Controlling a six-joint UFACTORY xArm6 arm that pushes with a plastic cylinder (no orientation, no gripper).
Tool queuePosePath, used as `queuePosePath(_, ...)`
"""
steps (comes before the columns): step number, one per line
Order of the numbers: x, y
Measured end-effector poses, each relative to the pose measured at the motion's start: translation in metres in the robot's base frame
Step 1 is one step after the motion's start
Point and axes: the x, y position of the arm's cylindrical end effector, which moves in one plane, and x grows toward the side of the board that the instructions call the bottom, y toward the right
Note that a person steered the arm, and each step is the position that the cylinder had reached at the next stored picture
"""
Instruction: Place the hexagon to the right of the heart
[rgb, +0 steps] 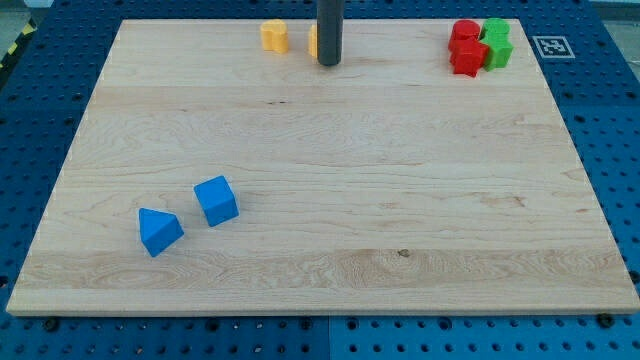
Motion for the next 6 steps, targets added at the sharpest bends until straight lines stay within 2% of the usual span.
queuePosePath(2, 0.021, 0.043)
queuePosePath(3, -0.004, 0.050)
queuePosePath(4, -0.032, 0.029)
queuePosePath(6, -0.027, 0.015)
